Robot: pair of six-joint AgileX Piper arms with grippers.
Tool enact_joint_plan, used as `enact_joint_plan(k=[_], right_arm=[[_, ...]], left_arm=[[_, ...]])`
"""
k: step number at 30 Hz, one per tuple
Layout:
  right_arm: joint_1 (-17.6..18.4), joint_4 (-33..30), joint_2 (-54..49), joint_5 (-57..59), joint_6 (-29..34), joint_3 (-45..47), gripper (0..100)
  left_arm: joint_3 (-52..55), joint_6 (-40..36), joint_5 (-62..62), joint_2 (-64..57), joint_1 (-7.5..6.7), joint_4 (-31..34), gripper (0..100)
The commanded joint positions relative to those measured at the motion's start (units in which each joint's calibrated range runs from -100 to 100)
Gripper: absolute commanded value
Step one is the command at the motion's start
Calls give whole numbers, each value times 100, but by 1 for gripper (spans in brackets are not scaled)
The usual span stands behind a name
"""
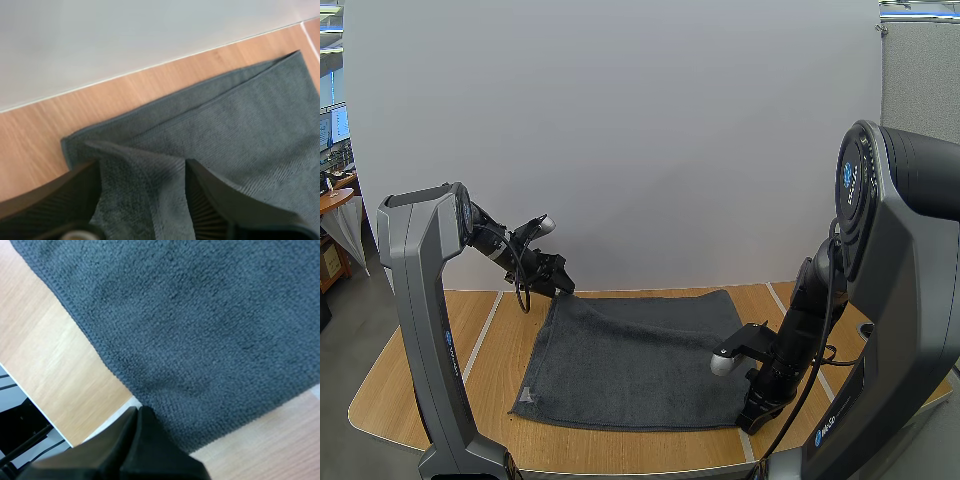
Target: Fold the towel
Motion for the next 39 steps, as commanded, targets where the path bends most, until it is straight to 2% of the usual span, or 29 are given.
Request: enact_joint_plan(k=[1,8,13,15,18,22,32,39], right_arm=[[-6,22,-21,39,-61,55,0],[-6,22,-21,39,-61,55,0],[-6,22,-21,39,-70,55,0],[-6,22,-21,39,-70,55,0],[-6,22,-21,54,-71,55,0],[-6,63,-21,94,-71,55,0],[-6,118,-350,99,-71,55,0],[-6,118,-391,99,-71,55,0]], left_arm=[[-45,-151,108,-4,-32,42,81],[206,-75,108,-4,-81,-52,80],[270,-44,108,-4,-83,-76,68],[270,-44,108,-4,-83,-80,53],[270,-66,108,-4,-83,-102,24],[270,-75,108,-4,-83,-27,0],[270,-147,108,-4,-60,389,0],[270,-155,108,-4,106,509,0]])
